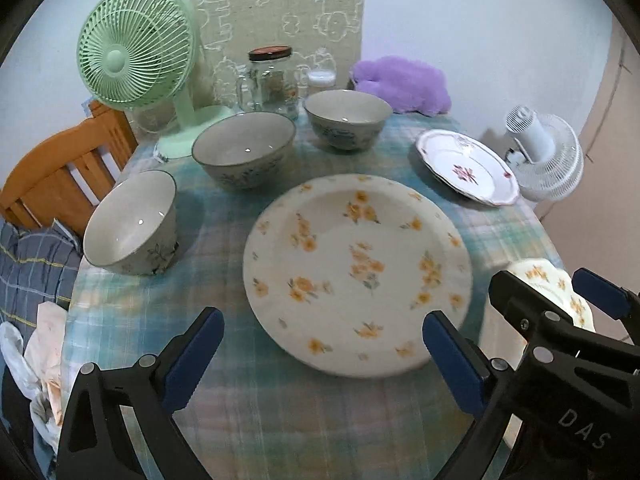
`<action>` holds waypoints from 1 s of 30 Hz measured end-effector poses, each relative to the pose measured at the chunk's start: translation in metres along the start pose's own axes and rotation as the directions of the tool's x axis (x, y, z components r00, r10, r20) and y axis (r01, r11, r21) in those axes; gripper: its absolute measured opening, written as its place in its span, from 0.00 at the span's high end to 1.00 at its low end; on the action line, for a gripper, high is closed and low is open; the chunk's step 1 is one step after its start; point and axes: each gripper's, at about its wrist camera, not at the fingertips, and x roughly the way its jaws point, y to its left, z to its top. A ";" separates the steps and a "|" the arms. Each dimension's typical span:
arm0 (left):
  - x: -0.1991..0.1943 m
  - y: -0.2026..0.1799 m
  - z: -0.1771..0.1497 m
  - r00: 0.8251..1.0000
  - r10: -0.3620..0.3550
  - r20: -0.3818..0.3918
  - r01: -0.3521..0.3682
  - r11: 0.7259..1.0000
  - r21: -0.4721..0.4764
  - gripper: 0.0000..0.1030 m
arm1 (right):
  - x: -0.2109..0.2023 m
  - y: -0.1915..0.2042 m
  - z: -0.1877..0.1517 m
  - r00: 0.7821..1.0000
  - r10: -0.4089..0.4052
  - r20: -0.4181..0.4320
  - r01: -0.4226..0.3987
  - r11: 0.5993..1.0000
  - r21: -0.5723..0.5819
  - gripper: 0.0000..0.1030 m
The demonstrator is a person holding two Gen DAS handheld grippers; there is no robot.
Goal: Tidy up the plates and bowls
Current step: 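Grasp the rim of the beaded-rim yellow-flower plate with both grippers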
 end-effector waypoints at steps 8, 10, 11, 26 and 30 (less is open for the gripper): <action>0.051 0.011 0.024 0.997 0.081 -0.021 -0.082 0.995 -0.051 0.09 | 0.054 0.011 0.029 1.000 0.028 -0.010 -0.028 0.999 -0.026 0.16; 0.063 0.013 0.027 0.995 0.087 -0.039 -0.090 0.993 -0.072 0.13 | 0.069 0.014 0.036 0.999 0.026 -0.025 -0.027 0.999 -0.037 0.18; 0.068 0.014 0.028 0.995 0.087 -0.046 -0.091 0.992 -0.084 0.15 | 0.077 0.016 0.039 0.999 0.026 -0.034 -0.027 0.999 -0.042 0.18; 0.114 0.021 0.028 0.987 0.102 -0.127 -0.113 0.990 -0.085 0.18 | 0.144 0.027 0.049 0.990 0.045 -0.130 -0.054 0.996 -0.066 0.25; 0.113 0.021 0.027 0.988 0.091 -0.126 -0.101 0.992 -0.076 0.19 | 0.145 0.030 0.050 0.990 0.034 -0.135 -0.045 0.996 -0.073 0.25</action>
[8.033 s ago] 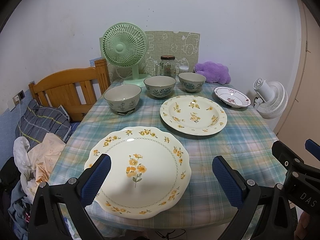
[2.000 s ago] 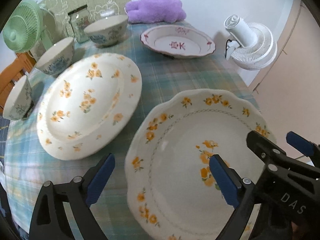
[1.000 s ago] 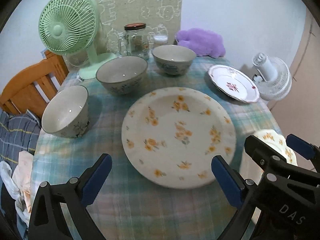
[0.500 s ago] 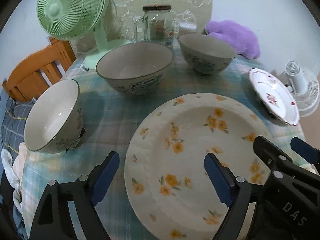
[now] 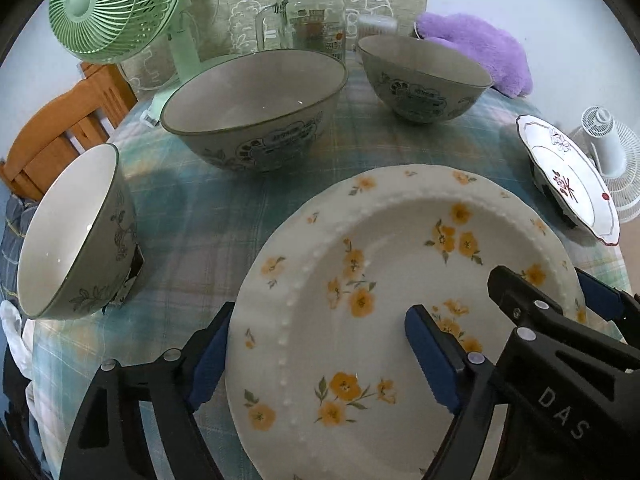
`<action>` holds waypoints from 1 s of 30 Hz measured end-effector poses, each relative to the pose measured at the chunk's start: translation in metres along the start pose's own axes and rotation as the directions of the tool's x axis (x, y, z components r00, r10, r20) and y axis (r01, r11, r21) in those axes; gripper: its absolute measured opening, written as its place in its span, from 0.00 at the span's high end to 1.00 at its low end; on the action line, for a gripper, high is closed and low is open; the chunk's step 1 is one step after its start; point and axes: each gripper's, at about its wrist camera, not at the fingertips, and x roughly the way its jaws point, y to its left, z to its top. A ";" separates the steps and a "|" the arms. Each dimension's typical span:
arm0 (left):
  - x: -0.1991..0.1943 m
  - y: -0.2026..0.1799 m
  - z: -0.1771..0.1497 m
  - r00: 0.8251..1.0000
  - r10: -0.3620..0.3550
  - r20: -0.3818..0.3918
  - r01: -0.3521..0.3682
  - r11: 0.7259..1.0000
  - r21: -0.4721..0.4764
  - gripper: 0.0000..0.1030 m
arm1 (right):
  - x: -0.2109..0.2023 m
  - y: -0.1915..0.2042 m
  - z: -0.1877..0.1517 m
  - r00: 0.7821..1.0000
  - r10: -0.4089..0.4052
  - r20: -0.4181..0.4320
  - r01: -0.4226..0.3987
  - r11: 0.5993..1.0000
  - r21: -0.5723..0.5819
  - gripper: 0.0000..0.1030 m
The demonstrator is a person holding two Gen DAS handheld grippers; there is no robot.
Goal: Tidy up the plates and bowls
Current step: 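Grasp the rim of the beaded-rim yellow-flower plate with both grippers, then lift the beaded-rim plate with both grippers and carry it over the scalloped plate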
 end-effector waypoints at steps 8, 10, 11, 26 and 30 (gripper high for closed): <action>-0.008 0.016 -0.010 1.000 -0.003 -0.027 0.003 1.000 -0.002 0.20 | -0.008 0.010 -0.011 0.999 0.016 -0.029 -0.017 1.000 -0.015 0.28; -0.010 0.021 -0.015 0.999 -0.004 -0.034 0.004 1.000 0.000 0.19 | -0.012 0.014 -0.016 0.999 0.031 -0.040 -0.032 0.999 -0.025 0.28; -0.012 0.023 -0.018 0.999 -0.003 -0.037 0.003 1.000 0.002 0.19 | -0.014 0.016 -0.019 0.998 0.036 -0.044 -0.038 0.999 -0.029 0.28; -0.028 0.038 -0.047 0.998 -0.027 -0.059 0.029 0.999 0.024 0.21 | -0.029 0.030 -0.048 0.994 0.081 -0.078 -0.090 0.989 -0.116 0.37; -0.028 0.039 -0.047 0.998 -0.031 -0.057 0.032 0.999 0.017 0.21 | -0.026 0.029 -0.049 0.994 0.086 -0.073 -0.094 0.989 -0.111 0.39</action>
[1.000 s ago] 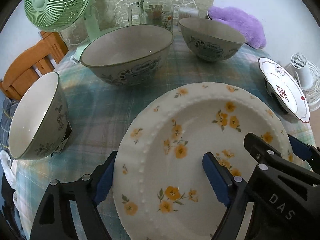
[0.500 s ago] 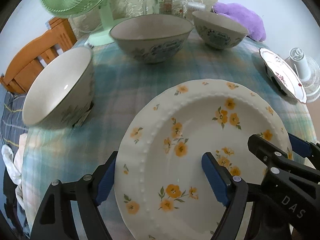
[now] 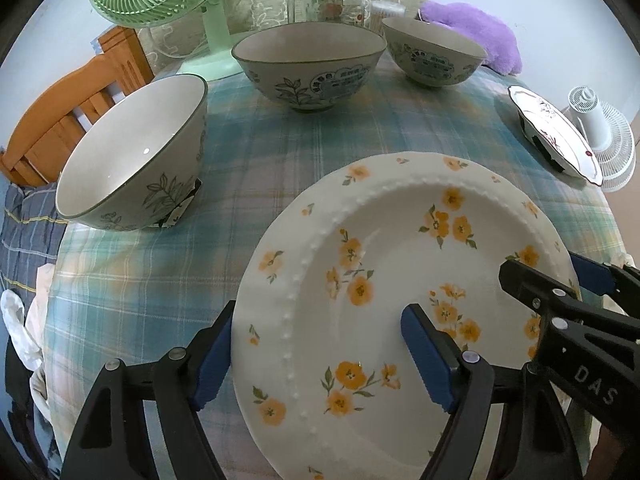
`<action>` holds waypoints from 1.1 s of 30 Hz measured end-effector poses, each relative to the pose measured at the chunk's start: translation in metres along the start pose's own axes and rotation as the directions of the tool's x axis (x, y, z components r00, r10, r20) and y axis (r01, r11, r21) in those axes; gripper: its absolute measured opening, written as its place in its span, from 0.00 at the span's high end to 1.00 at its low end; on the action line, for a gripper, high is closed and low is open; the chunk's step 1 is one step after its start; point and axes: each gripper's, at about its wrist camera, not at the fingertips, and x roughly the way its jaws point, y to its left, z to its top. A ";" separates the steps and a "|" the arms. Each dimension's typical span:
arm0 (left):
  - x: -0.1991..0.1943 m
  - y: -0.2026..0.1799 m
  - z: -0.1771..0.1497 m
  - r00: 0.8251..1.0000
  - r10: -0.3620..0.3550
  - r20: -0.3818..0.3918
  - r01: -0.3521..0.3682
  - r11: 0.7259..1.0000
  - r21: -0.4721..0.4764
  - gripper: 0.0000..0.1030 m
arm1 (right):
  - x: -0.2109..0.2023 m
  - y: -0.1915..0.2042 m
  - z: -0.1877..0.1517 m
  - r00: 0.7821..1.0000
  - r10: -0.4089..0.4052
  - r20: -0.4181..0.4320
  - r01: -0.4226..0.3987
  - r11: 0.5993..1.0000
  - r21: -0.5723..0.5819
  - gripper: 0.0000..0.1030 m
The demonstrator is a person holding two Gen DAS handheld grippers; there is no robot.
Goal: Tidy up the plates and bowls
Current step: 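Lift the beaded-rim plate with both grippers and carry it over the scalloped plate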
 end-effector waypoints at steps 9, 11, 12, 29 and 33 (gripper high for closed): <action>0.001 0.005 0.006 1.000 0.015 0.001 -0.015 1.000 -0.022 0.27 | 0.003 0.004 -0.002 1.000 -0.023 -0.015 0.022 0.998 -0.052 0.43; 0.001 0.008 0.008 1.000 0.005 -0.015 -0.006 0.999 -0.047 0.27 | 0.004 0.002 -0.001 0.999 -0.017 -0.027 0.016 0.999 -0.033 0.43; 0.001 0.009 0.008 1.000 0.003 -0.020 -0.004 0.998 -0.060 0.27 | 0.003 0.003 -0.001 0.999 -0.025 -0.024 0.024 0.999 -0.036 0.43; -0.035 0.009 -0.019 1.000 -0.014 -0.017 0.013 0.999 -0.045 0.28 | -0.033 0.013 -0.030 0.997 -0.073 -0.027 0.073 0.997 0.009 0.43; -0.050 0.009 -0.024 0.999 -0.034 0.004 0.034 0.999 -0.028 0.29 | -0.050 0.015 -0.038 0.995 -0.095 -0.006 0.095 0.995 0.026 0.43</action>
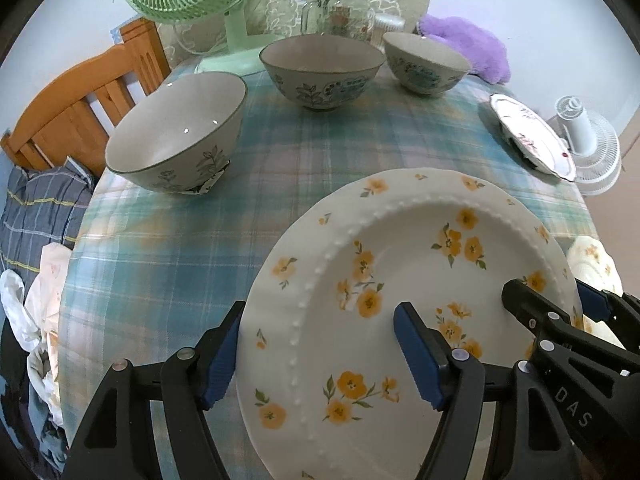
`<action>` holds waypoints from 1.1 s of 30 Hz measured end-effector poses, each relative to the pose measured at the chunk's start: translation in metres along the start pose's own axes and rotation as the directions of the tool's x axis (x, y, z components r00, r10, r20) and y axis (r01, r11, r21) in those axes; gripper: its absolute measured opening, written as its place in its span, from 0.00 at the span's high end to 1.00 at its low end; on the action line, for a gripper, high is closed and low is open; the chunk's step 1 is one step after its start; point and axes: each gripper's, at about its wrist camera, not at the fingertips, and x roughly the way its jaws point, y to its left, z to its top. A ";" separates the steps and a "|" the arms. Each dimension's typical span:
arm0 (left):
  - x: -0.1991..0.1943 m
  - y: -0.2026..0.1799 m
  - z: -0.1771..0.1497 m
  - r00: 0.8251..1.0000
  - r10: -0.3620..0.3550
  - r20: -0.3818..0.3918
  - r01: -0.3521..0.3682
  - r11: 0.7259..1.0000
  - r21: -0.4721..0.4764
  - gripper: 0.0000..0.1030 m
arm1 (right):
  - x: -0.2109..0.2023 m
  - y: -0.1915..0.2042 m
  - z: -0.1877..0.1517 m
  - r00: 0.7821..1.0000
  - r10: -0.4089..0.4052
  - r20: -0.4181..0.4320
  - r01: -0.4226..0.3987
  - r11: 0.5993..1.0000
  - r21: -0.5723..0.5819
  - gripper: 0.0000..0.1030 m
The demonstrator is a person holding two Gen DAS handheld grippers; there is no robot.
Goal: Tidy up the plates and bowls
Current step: 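Lift the beaded-rim plate with both grippers and carry it over the scalloped plate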
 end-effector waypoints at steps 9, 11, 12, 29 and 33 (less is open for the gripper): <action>-0.027 -0.010 -0.012 0.998 -0.049 0.039 0.047 0.997 0.063 0.29 | -0.036 -0.005 -0.023 0.997 -0.059 0.049 0.056 0.996 0.070 0.43; -0.031 -0.012 -0.014 0.998 -0.054 0.045 0.051 0.996 0.074 0.29 | -0.042 -0.007 -0.028 0.996 -0.068 0.058 0.063 0.994 0.084 0.43; -0.034 -0.015 -0.015 0.997 -0.056 0.052 0.051 0.995 0.083 0.29 | -0.045 -0.009 -0.031 0.996 -0.071 0.062 0.065 0.994 0.092 0.43; -0.047 -0.080 -0.020 0.995 -0.054 0.088 0.044 0.992 0.114 0.29 | -0.064 -0.075 -0.045 0.993 -0.061 0.102 0.051 0.994 0.097 0.43; -0.047 -0.106 -0.019 0.994 -0.062 0.089 0.051 0.992 0.115 0.29 | -0.066 -0.101 -0.043 0.992 -0.070 0.102 0.060 0.993 0.098 0.43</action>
